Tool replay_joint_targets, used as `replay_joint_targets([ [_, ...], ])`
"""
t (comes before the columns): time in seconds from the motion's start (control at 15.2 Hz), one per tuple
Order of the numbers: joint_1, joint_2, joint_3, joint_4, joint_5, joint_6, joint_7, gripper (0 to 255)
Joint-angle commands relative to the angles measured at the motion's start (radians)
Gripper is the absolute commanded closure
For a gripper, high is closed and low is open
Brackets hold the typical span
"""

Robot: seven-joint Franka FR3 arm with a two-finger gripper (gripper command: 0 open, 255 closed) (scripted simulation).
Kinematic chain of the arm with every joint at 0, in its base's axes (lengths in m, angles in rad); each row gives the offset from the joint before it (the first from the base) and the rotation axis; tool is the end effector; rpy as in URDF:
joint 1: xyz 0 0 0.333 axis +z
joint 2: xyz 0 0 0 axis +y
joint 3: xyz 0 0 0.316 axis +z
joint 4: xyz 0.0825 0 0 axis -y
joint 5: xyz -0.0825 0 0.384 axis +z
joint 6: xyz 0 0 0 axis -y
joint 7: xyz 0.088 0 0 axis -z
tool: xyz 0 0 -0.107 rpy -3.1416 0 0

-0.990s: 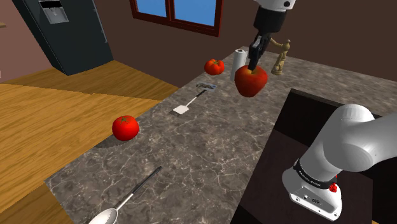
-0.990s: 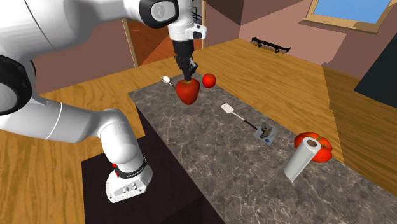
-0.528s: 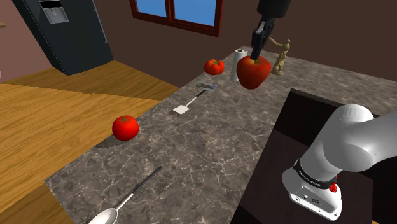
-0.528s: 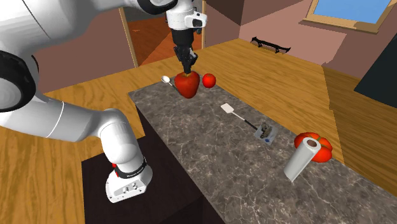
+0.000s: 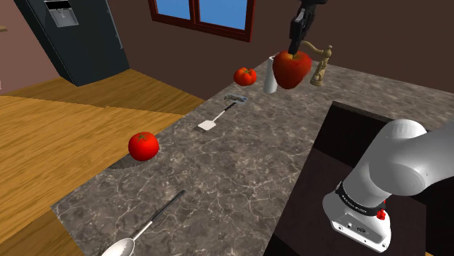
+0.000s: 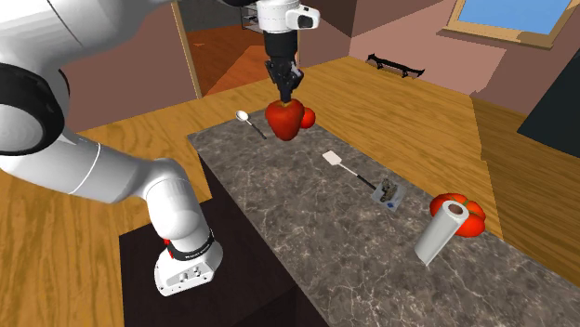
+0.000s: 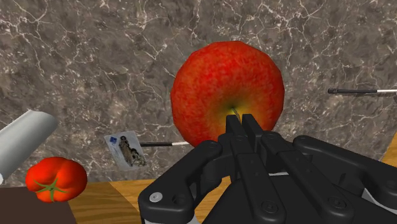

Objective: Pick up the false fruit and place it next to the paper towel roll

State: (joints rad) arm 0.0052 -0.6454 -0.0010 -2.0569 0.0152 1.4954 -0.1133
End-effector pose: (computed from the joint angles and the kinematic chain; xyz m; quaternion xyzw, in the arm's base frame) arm 0.3385 0.0030 0.6782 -0.9973 -0.0596 -0.0423 0.0056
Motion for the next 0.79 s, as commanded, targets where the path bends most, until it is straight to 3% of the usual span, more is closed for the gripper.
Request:
replay_joint_targets([
  [0.0,-0.01,0.038,-0.036,0.027,-0.018,0.011,-0.044,255],
  [0.73,-0.057,0.306,-0.229,0.257,-0.054,0.05,-0.281,255],
])
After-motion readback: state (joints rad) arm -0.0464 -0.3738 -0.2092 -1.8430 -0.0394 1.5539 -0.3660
